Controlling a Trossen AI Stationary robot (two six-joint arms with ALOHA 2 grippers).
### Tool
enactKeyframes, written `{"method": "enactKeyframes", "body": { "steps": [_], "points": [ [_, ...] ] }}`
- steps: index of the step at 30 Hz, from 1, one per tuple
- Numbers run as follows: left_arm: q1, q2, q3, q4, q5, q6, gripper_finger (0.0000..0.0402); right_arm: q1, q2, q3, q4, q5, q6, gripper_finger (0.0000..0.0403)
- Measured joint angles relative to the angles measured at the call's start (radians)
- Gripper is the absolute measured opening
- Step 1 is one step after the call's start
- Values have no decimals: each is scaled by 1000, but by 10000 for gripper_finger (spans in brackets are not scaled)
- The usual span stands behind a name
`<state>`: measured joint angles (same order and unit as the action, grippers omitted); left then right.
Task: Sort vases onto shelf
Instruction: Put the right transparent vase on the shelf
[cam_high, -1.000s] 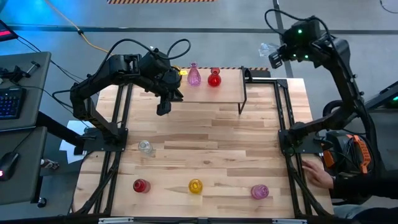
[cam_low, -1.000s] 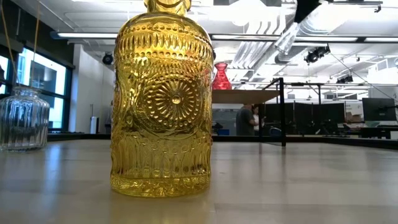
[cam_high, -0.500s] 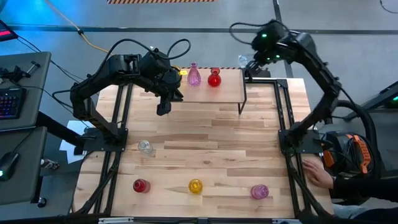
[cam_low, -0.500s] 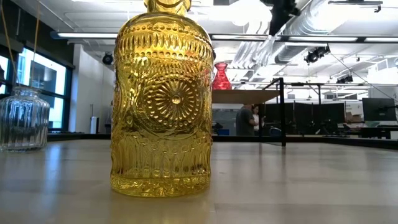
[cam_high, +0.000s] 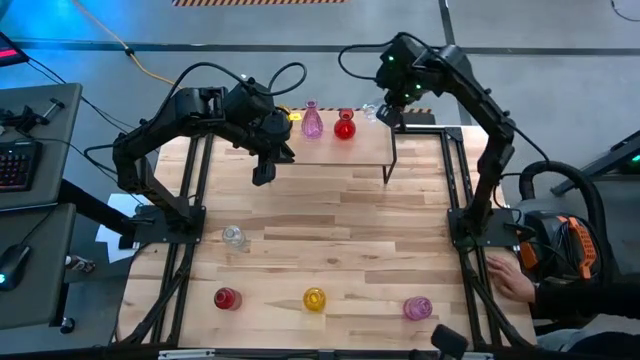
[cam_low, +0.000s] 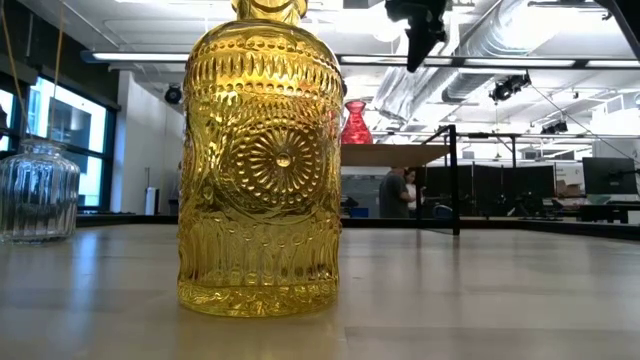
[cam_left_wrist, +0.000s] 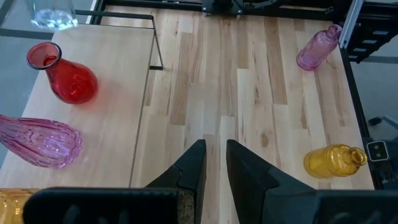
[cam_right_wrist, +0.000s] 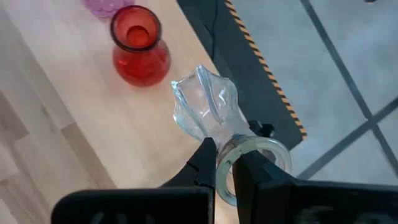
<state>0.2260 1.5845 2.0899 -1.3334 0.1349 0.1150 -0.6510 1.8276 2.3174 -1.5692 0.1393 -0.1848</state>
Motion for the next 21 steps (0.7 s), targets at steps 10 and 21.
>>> {"method": "enactKeyframes", "body": {
  "steps": [10, 21],
  "points": [
    [0, 5, 0, -2, 0, -9, 55, 6, 1, -93, -2, -14, -7, 3],
    [0, 5, 0, -2, 0, -6, 55, 13, 1, -161, -3, -5, -43, 3]
  ]
}}
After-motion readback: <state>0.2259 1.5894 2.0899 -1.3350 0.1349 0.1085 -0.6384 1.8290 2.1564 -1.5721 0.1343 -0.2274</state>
